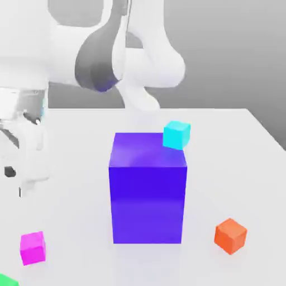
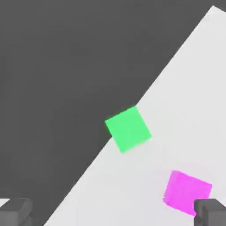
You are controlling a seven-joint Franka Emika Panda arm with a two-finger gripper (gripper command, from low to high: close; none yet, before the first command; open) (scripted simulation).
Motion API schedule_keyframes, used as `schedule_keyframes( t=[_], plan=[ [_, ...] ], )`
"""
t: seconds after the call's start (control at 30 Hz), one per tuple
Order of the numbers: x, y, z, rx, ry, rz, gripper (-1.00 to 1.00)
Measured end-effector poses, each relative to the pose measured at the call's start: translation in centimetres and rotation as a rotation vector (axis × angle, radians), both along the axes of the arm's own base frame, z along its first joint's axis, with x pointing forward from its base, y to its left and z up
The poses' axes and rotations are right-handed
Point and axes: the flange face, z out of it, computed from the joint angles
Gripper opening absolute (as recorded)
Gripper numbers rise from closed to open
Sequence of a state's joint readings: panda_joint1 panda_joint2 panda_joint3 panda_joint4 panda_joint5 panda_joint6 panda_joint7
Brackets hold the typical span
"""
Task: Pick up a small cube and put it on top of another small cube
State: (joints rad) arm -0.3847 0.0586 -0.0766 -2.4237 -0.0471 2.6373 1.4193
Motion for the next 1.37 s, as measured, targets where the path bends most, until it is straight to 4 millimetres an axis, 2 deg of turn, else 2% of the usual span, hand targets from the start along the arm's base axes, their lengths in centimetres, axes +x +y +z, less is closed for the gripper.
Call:
schedule_keyframes(
  t=[0.17, 0.33, 0.37, 0.57, 0.6, 0.77, 0.97, 1.13, 1.17, 1.23, 1.27, 1.37],
  plan=[
    [-3.1, -2.3, -9.1, 0.092, 0.098, -0.194, 0.0],
    [-3.8, -2.7, -16.0, 0.108, 0.115, -0.231, 0.0],
    [-3.9, -2.7, -16.8, 0.108, 0.115, -0.231, -1.0],
    [-3.9, -2.7, -17.2, 0.107, 0.114, -0.232, -1.0],
    [-3.9, -2.7, -16.8, 0.107, 0.114, -0.232, -1.0],
    [-3.7, -2.7, -11.3, 0.108, 0.115, -0.228, -1.0],
    [1.9, -4.3, -8.4, 0.099, 0.126, -0.077, -1.0],
    [7.0, -4.8, -6.1, 0.091, 0.129, 0.072, -1.0],
    [7.5, -4.8, -6.9, 0.09, 0.129, 0.086, -1.0],
    [7.9, -4.8, -9.6, 0.089, 0.13, 0.097, -1.0],
    [7.9, -4.8, -11.0, 0.088, 0.13, 0.098, 1.0],
    [7.9, -4.8, -11.0, 0.088, 0.13, 0.098, 1.0]
  ],
)
